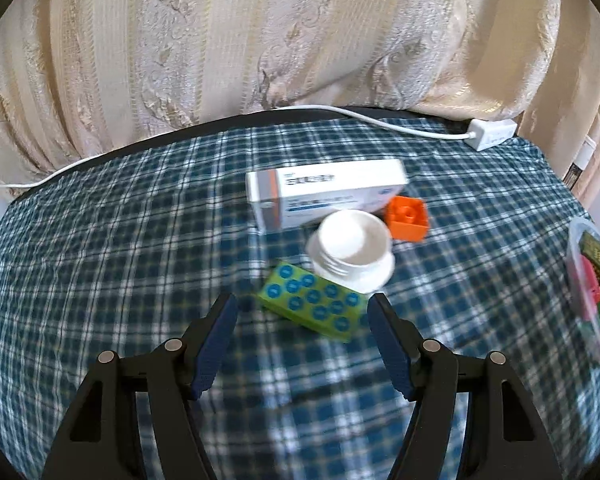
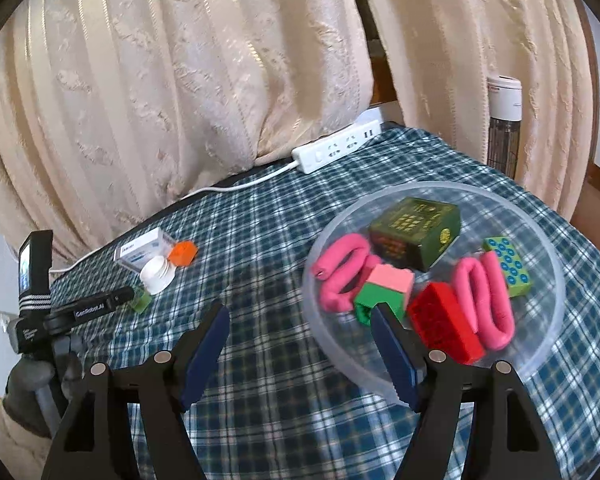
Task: Organize objects
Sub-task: 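Move the left gripper to the lime-green blue-dotted brick and grasp it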
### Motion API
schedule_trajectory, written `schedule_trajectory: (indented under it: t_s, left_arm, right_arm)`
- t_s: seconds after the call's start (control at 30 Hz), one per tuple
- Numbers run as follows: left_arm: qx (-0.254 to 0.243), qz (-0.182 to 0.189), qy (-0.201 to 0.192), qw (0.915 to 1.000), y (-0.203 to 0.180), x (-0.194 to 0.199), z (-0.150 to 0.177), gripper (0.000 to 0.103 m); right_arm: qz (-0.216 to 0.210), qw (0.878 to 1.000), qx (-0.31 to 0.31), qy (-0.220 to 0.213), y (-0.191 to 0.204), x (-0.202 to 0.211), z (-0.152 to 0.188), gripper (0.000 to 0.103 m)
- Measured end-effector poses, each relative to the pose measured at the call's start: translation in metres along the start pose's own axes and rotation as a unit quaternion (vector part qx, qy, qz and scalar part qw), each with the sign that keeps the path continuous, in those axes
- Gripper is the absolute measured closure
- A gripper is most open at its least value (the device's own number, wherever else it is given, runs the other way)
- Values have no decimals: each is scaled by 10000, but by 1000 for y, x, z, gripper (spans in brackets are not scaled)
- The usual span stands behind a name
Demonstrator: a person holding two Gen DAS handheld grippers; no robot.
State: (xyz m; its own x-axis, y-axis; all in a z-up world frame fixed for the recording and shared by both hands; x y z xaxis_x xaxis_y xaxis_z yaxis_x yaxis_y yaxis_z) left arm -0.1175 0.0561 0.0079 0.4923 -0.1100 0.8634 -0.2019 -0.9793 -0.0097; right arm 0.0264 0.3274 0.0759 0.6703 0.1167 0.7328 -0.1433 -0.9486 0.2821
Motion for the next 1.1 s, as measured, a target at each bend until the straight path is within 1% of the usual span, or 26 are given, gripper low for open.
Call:
schedule_trajectory:
  t_s: [0.1,0.2,0.3,0.43,0.53,0.7,0.9,1.03,1.07,1.1]
  left_arm:
    - [-87,29,8,10000,4,-8,-3,34]
    - [-239,159,49,9996,4,-15,-3,34]
    - [-347,287,0,9990,2,-17,-5,32]
    - [-425,363,3,9984,0,-19,-5,32]
    - [-445,419,15,9981,-1,-21,-5,30]
    - [-477,427,149,9978,-4,-30,-5,30]
    - [-364,477,170,9981,0,-32,-6,30]
    - [-401,468,158,9980,2,-31,-7,34]
    - [-430,456,146,9979,1,-31,-6,37]
    - [-450,429,135,9980,1,-30,-6,37]
  right_arm:
    - [9,10000,48,62,6,-4,1,27]
    - [21,9999,91,122,11,-8,1,27]
    - [10,9997,132,188,16,-13,2,27]
    - [-15,9994,188,273,23,-20,3,27]
    - [-26,9992,232,325,27,-24,3,27]
    - [-24,9988,281,402,32,-31,3,27]
    - [-20,9982,370,467,41,-38,4,27]
    - [-26,9976,478,503,49,-43,5,27]
    - [-26,9974,514,509,52,-44,4,27]
    - [-40,9971,548,525,54,-45,4,27]
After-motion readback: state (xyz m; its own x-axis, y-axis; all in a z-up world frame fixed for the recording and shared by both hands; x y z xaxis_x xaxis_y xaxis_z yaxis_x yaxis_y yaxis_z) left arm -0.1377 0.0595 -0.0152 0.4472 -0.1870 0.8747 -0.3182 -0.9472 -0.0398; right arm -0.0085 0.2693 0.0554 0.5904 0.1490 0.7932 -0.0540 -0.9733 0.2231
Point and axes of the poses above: each gripper's, at about its wrist camera, not at the fingertips, and x roughly against the way its jaws point, y to its left, z to its underside, the point moved 3 cm from there along -x, roughly the way its jaws point, and after that the axes turned 9 degrees about y, right-handed, at the moved point
